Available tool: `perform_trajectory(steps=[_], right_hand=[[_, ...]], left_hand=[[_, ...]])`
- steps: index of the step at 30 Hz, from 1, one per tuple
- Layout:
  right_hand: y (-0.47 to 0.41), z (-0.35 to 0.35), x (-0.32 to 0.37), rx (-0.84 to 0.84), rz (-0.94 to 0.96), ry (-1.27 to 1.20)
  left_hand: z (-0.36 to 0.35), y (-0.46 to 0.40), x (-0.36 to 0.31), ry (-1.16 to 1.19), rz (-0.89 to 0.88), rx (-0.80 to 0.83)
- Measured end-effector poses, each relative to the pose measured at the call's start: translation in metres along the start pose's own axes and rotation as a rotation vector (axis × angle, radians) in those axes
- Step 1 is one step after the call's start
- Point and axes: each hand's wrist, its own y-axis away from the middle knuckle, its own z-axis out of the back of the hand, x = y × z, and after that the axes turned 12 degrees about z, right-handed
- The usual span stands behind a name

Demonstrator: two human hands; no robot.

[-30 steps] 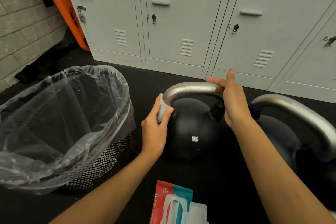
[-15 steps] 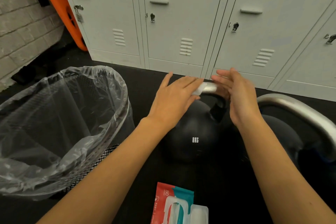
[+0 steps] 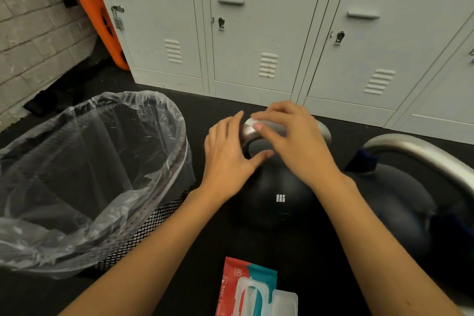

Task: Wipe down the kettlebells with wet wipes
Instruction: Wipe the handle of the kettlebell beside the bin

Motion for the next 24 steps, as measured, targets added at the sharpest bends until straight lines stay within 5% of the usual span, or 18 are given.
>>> perform_trajectory(steps=[5,12,18,24], right_hand=[[0.000,-0.023,0.012,0.090,0.179,0.277],[0.015,-0.020,-0.001,-0.036,0.237,0.370],[0.022,-0.004,-0.021,-0.251,-0.032,0.170],[0.029,0.003,-0.031,-0.503,-0.479,-0.386]], left_hand=[[0.000,0.010,0.033,0.004,0.159,0.103],[-0.005,0.014,0.035,0.139,0.207,0.169],[-0.007,0.012,0.037,0.142,0.211,0.143],[-0.011,0.014,0.038,0.156,0.219,0.120]])
